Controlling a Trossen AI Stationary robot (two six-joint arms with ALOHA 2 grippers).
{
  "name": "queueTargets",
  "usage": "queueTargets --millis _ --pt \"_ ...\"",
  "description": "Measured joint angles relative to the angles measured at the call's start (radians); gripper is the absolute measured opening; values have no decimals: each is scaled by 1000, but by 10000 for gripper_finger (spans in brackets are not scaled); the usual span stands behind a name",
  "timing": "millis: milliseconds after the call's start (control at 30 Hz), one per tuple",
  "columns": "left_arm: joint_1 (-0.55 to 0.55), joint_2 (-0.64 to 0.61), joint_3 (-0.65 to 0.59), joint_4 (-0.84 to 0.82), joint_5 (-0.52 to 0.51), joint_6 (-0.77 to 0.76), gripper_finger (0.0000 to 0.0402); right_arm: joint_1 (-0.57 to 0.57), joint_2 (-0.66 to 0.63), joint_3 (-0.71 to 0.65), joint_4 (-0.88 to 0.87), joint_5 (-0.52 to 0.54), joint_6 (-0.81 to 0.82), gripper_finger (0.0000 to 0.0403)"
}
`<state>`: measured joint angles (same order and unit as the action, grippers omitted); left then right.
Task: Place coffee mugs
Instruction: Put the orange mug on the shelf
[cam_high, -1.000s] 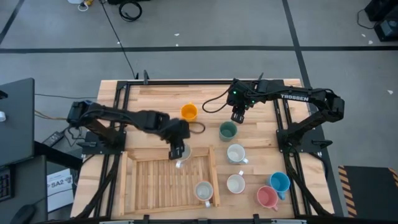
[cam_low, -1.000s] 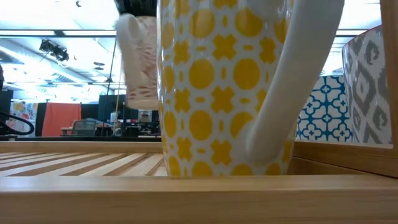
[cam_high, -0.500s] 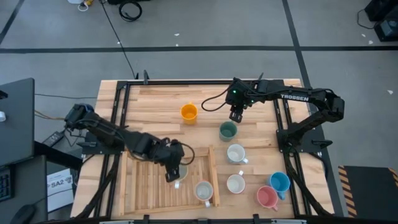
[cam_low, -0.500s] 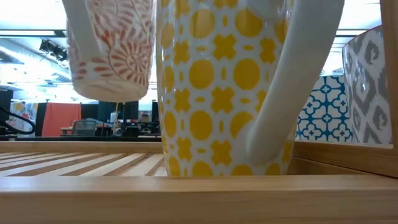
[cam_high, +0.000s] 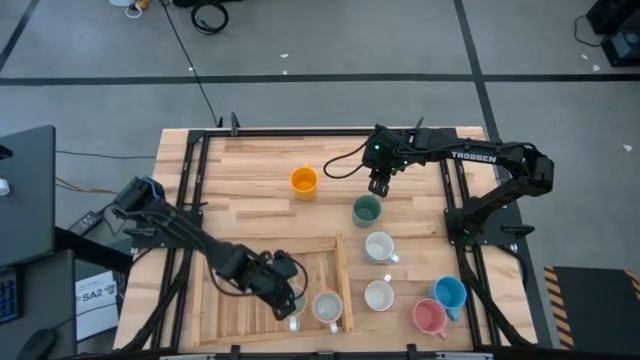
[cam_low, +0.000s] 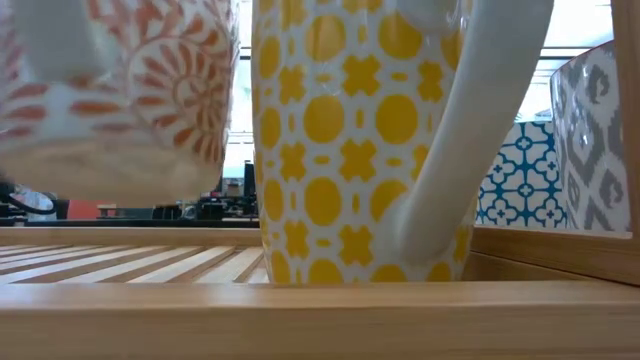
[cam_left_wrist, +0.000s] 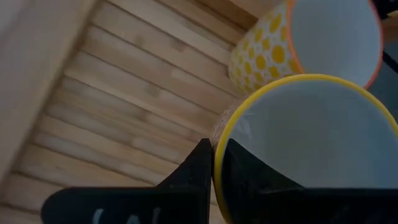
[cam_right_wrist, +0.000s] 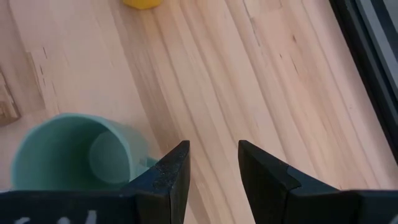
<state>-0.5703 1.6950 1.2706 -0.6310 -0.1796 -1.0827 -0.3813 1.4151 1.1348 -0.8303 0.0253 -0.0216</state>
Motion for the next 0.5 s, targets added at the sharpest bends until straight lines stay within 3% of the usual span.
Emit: queueTargets --millis 500 --pt "-19 78 0 34 -52 -54 31 0 0 0 28 0 0 142"
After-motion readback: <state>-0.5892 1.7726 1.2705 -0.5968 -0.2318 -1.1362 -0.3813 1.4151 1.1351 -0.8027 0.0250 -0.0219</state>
